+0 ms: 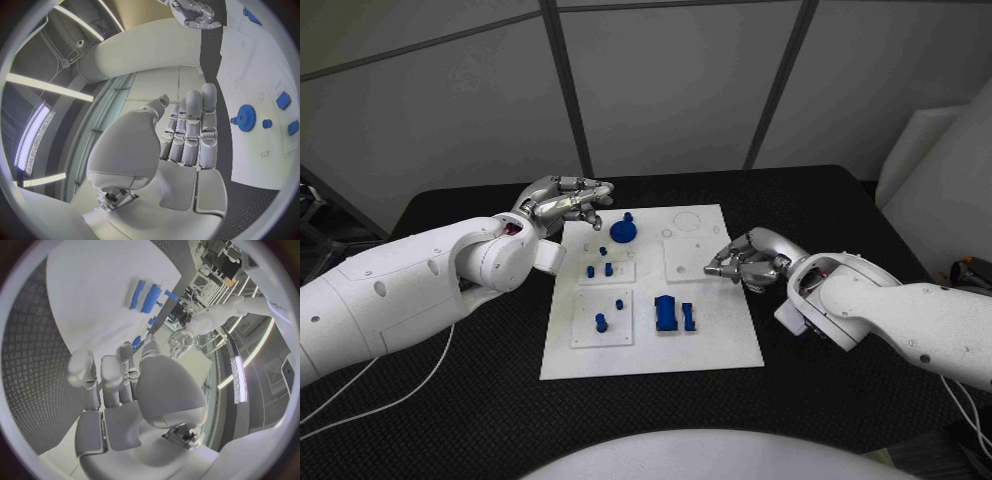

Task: Assemble the parts on the task board

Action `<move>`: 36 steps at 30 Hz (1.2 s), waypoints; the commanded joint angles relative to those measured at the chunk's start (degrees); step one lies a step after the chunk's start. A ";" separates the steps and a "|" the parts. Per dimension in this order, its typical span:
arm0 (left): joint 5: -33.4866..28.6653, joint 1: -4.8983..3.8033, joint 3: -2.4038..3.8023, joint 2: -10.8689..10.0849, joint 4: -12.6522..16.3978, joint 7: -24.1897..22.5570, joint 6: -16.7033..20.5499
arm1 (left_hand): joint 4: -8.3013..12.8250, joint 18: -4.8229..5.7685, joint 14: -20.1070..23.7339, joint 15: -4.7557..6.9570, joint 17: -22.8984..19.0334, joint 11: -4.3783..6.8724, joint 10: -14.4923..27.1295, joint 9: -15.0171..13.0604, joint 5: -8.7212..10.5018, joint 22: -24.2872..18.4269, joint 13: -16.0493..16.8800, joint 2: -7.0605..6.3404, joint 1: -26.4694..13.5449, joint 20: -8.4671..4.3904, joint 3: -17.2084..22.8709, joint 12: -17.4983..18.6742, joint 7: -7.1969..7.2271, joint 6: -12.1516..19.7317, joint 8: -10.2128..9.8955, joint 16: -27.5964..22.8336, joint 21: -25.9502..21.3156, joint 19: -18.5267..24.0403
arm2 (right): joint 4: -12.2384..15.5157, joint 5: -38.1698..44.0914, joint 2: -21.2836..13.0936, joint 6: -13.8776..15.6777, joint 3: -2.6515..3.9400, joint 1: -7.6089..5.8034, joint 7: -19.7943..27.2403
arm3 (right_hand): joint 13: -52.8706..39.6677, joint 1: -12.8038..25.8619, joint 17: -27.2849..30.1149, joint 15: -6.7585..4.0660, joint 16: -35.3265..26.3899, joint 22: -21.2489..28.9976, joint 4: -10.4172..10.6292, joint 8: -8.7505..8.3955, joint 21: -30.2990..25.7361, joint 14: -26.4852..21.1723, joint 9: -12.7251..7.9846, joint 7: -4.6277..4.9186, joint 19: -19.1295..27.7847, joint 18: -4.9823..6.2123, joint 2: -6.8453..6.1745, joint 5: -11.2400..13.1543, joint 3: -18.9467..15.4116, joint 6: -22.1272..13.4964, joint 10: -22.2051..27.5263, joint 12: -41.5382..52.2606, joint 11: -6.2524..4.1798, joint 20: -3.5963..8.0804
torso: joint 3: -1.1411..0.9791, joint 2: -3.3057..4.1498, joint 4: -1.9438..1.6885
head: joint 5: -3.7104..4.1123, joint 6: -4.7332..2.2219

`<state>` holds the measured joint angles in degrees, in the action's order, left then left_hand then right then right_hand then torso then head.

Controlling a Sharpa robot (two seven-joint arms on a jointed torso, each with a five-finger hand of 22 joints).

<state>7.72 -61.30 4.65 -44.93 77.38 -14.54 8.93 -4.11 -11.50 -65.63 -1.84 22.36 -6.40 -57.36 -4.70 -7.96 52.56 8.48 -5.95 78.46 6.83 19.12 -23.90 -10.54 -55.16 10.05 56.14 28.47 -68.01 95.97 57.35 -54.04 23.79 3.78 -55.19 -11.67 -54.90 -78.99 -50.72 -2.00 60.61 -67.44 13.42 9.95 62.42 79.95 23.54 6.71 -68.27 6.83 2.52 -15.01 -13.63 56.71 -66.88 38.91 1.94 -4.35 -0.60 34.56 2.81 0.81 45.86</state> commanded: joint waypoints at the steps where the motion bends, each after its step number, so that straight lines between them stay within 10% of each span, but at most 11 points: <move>1: -1.68 0.11 0.01 0.05 -0.08 -4.75 1.64 | -0.14 1.07 1.05 0.03 -0.27 0.19 0.37 -0.04 0.29 -0.24 0.12 -0.03 -0.55 0.47 -0.49 -0.58 0.32 -0.08 0.46 -0.12 -0.72 0.48 | -2.84 -17.87 1.07 2.40 0.12 -0.97 13.67 | 4.69 -2.56 13.18 0.57 -13.25 9.76 -1.03 -0.70 -12.91 -4.61 -0.16 0.52 8.52 2.83 0.89 -1.37 0.39 -0.87 3.19 -5.74 0.57 -0.45 | 0.30 -0.81 0.39 | -0.06 -0.64; 11: -6.94 1.14 0.00 1.86 -3.41 -9.98 8.10 | -1.99 1.45 12.99 -3.65 -11.45 -1.70 1.61 0.61 0.27 -12.41 -2.74 0.55 0.80 4.59 -2.33 2.19 -0.31 2.10 0.83 -22.20 -17.18 17.24 | -20.51 -33.18 10.80 -4.47 0.29 -2.38 30.28 | 36.74 -12.87 31.03 6.76 -46.70 30.79 -1.10 -6.52 -41.34 -15.84 -6.19 3.94 18.49 3.59 2.52 3.07 2.72 -1.20 2.80 -30.62 4.56 -6.67 | 1.37 -3.44 1.50 | -0.91 -4.87; 23: -11.13 1.31 0.03 7.20 -12.57 -12.61 12.65 | -3.31 1.23 17.47 -8.35 -18.70 -4.99 4.76 0.96 0.27 -27.55 -4.85 1.31 1.10 9.80 -6.74 14.16 1.69 4.24 -3.69 -44.21 -24.84 30.71 | -34.42 -37.38 20.69 -7.18 0.39 -2.44 36.19 | 50.34 -10.04 42.08 9.51 -57.02 42.94 -3.22 -6.37 -53.90 -18.42 -14.32 4.69 16.23 3.67 2.34 3.71 3.28 -3.60 5.88 -35.24 7.23 -9.45 | 1.14 -4.34 2.16 | -2.66 -10.08; 36: -12.75 2.23 0.07 10.22 -16.59 -13.72 13.30 | -3.39 1.08 15.72 -8.22 -18.71 -4.34 3.90 0.92 0.14 -32.65 -4.87 2.88 1.47 9.81 -10.36 18.08 0.91 3.20 -5.88 -49.90 -24.28 30.06 | -38.03 -37.74 23.61 -8.38 0.42 -2.46 37.29 | 51.35 -7.16 46.59 9.39 -56.84 48.76 -6.25 -6.35 -58.05 -16.52 -17.77 4.70 12.41 3.79 2.85 3.56 4.42 -3.39 6.50 -35.30 7.34 -9.47 | 0.93 -3.94 2.27 | -2.91 -10.83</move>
<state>-3.77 -58.95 4.66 -34.84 60.96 -26.24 21.55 -7.44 -11.07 -49.58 -9.96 3.63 -10.74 -53.17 -3.76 -7.96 19.98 3.58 -3.75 79.93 16.69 9.09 -6.10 -9.63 -51.59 4.28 6.44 4.01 -37.69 57.99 20.52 -30.52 16.85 4.15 -57.51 23.87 -3.61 -86.61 -4.25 7.46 3.81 -18.85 7.49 3.71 4.63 63.03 5.89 11.38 -55.48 9.80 5.37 -11.47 -9.12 53.31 -60.58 3.96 9.31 -13.90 0.42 30.47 4.98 -2.10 35.12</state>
